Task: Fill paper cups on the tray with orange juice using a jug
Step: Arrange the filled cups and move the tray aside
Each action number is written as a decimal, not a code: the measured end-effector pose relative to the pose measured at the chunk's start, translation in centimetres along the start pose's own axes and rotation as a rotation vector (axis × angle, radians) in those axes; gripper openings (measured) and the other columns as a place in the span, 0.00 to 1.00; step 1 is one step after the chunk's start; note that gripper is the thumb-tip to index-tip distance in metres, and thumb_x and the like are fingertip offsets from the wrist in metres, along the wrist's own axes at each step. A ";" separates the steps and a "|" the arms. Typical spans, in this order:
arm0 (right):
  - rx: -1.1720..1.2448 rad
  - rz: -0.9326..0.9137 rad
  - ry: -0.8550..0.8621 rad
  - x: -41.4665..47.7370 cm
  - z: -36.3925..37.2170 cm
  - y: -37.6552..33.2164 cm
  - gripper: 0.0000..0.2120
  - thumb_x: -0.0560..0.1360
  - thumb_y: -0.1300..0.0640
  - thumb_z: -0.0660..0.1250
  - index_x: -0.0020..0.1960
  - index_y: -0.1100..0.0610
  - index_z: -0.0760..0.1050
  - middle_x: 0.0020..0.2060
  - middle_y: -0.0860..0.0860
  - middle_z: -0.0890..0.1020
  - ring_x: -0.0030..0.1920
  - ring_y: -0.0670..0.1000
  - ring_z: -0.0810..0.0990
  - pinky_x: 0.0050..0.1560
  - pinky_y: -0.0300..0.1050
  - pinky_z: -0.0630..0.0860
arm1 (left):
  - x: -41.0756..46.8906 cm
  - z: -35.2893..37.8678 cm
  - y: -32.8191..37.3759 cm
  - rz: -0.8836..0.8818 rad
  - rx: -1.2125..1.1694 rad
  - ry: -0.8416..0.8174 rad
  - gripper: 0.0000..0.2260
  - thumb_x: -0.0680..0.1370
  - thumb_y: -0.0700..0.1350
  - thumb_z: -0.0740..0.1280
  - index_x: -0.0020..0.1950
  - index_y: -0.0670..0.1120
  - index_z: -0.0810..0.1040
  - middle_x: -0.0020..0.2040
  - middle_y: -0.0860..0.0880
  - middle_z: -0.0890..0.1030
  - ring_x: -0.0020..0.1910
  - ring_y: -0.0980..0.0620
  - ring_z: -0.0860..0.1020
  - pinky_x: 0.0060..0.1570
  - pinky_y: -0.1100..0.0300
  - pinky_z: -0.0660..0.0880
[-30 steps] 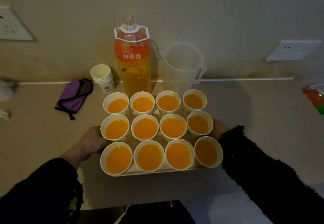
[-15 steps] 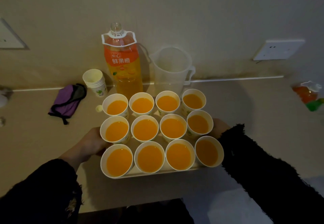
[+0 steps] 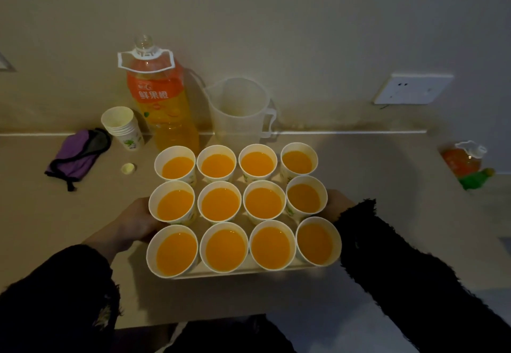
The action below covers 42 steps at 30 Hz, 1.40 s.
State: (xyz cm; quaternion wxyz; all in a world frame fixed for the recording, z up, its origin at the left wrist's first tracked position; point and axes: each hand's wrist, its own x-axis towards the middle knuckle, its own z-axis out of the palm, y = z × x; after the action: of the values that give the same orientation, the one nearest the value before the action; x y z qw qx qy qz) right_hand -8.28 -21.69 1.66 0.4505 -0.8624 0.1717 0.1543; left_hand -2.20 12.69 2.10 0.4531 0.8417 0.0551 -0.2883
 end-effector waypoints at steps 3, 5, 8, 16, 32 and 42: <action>-0.018 0.014 -0.064 0.1 -1.5 0.8 0.11 0.70 0.52 0.72 0.38 0.59 0.77 0.41 0.58 0.83 0.45 0.62 0.82 0.54 0.63 0.77 | -0.1 1.0 0.9 0.021 -0.010 -0.004 0.05 0.74 0.43 0.71 0.45 0.47 0.76 0.43 0.46 0.80 0.41 0.47 0.79 0.33 0.58 0.73; -0.032 0.003 -0.036 0.1 -2.2 1.1 0.09 0.72 0.53 0.70 0.38 0.58 0.77 0.40 0.59 0.83 0.45 0.62 0.82 0.54 0.63 0.77 | -0.2 1.6 1.5 0.024 -0.016 -0.017 0.06 0.73 0.43 0.71 0.46 0.48 0.76 0.43 0.47 0.80 0.41 0.48 0.79 0.33 0.58 0.73; -0.068 0.039 -0.025 0.1 -3.1 1.4 0.09 0.74 0.56 0.70 0.35 0.54 0.75 0.36 0.52 0.81 0.43 0.57 0.81 0.53 0.56 0.78 | 0.0 2.3 2.1 0.031 -0.028 -0.036 0.11 0.70 0.48 0.75 0.47 0.49 0.76 0.43 0.48 0.81 0.41 0.49 0.80 0.31 0.60 0.74; -0.076 0.099 0.019 0.7 -4.5 2.0 0.12 0.74 0.60 0.70 0.33 0.54 0.73 0.32 0.48 0.78 0.35 0.47 0.76 0.43 0.44 0.72 | 1.5 2.9 3.6 0.019 0.017 -0.055 0.14 0.66 0.50 0.77 0.46 0.47 0.78 0.40 0.47 0.82 0.36 0.50 0.81 0.27 0.60 0.75; -0.067 0.101 0.076 1.8 -6.5 4.0 0.14 0.77 0.61 0.66 0.33 0.53 0.71 0.33 0.49 0.76 0.37 0.50 0.76 0.51 0.51 0.74 | 3.5 5.1 6.3 0.073 0.037 -0.052 0.03 0.74 0.44 0.71 0.44 0.48 0.77 0.41 0.47 0.81 0.38 0.48 0.81 0.28 0.59 0.74; 0.132 0.082 0.004 2.5 -11.0 7.1 0.12 0.74 0.56 0.69 0.34 0.56 0.74 0.35 0.54 0.79 0.37 0.54 0.78 0.46 0.51 0.76 | 2.8 10.2 8.3 0.040 -0.016 -0.030 0.06 0.73 0.42 0.72 0.45 0.49 0.77 0.42 0.49 0.81 0.41 0.49 0.80 0.33 0.57 0.75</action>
State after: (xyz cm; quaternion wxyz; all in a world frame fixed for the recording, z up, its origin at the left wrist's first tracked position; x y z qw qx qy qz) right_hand -7.85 -35.03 1.51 0.4995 -0.8233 0.2174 0.1594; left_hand -1.36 -0.77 2.37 0.4663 0.8346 0.0337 -0.2914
